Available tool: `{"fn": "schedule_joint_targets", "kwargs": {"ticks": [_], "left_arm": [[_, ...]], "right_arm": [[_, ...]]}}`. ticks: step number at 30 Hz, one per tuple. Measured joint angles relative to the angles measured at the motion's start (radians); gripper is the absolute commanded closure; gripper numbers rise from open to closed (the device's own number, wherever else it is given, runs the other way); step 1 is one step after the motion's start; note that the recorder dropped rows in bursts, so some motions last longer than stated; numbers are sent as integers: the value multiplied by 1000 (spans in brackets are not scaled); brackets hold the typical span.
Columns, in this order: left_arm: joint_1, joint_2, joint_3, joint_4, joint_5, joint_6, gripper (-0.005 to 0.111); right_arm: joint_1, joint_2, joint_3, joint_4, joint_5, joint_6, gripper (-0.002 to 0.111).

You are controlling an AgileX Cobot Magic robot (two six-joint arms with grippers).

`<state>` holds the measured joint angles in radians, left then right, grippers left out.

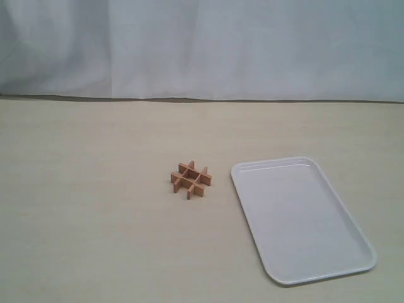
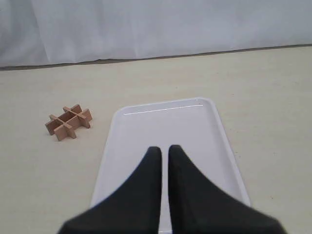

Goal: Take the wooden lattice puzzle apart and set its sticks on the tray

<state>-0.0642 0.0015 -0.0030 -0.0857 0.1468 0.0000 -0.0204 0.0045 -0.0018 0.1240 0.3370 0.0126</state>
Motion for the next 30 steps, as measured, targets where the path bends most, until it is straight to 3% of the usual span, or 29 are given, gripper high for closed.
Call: {"fn": "schedule_joint_targets", "kwargs": {"ticks": [23,30], "left_arm": [[0,0,0,0,-6,0,107],[0,0,0,0,-235,0,107]], "right_arm": [[0,0,0,0,0,0,104],[0,0,0,0,0,0,104]]}}
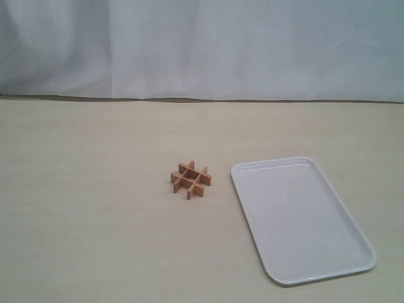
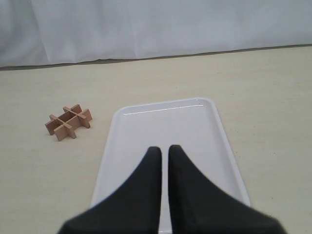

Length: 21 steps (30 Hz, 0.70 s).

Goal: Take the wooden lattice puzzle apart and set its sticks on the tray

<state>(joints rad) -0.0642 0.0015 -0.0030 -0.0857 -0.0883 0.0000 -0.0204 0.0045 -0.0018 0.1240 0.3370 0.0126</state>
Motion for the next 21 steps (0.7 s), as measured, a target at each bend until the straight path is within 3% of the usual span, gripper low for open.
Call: {"fn": "schedule_joint_targets", "kwargs": {"ticks": [10,12,15,21], "left_arm": [[0,-2,0,0,-498,0,107],[0,-2,0,0,-622,-84,107],[0,-2,0,14,-721,-461,107],[0,-2,0,86,-712,-661,107]], "right_arm": [[0,0,0,0,0,0,104],[0,0,0,0,0,0,104],[0,0,0,0,0,0,104],[0,0,0,0,0,0,104]]}}
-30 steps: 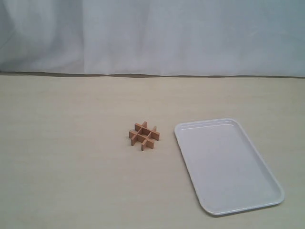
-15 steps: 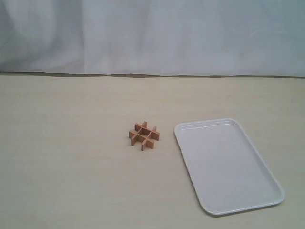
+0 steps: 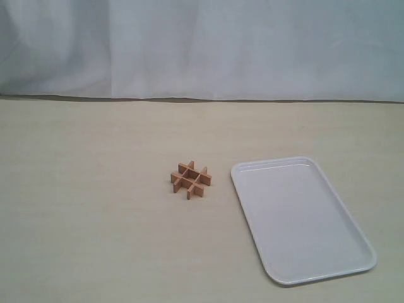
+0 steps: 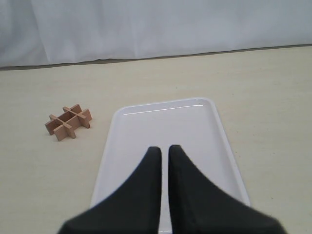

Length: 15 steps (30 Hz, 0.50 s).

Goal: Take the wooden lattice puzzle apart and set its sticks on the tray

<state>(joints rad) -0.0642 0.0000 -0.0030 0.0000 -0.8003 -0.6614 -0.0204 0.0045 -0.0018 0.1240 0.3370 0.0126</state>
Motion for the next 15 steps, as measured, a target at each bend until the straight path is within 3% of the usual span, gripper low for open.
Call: {"fn": "schedule_joint_targets", "kwargs": {"ticks": [3,7,15], "left_arm": [[0,22,-128,130,208,15,107],[0,175,-277,194,240,85,107],[-3,762,-589,539,404,130,107]], "right_arm": [[0,0,0,0,0,0,104],[0,0,0,0,0,0,104],[0,0,0,0,0,0,104]]}}
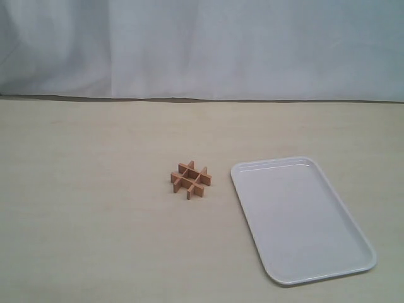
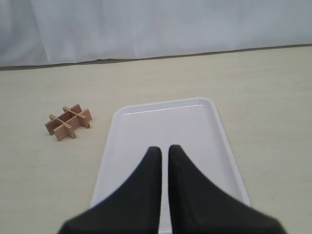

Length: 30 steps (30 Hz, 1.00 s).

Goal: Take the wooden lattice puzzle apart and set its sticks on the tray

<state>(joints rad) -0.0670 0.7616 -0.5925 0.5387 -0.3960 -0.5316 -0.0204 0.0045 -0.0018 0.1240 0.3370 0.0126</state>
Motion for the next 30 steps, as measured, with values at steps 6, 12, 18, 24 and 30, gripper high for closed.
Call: {"fn": "schedule_joint_targets", "kwargs": {"ticks": [6,12,18,24,30], "left_arm": [[-67,417,-238,215,468,-24,107],[-178,707,-405,179,842,161,107],[-230,974,-621,-290,1237,680,107],[-273,1097,-724,-530,1358,963,107],[-423,1099,-728,-526,1200,1212,107]], "right_arm": [[0,0,0,0,0,0,104],[0,0,0,0,0,0,104],[0,0,0,0,0,0,104],[0,0,0,0,0,0,104],[0,0,0,0,0,0,104]]}}
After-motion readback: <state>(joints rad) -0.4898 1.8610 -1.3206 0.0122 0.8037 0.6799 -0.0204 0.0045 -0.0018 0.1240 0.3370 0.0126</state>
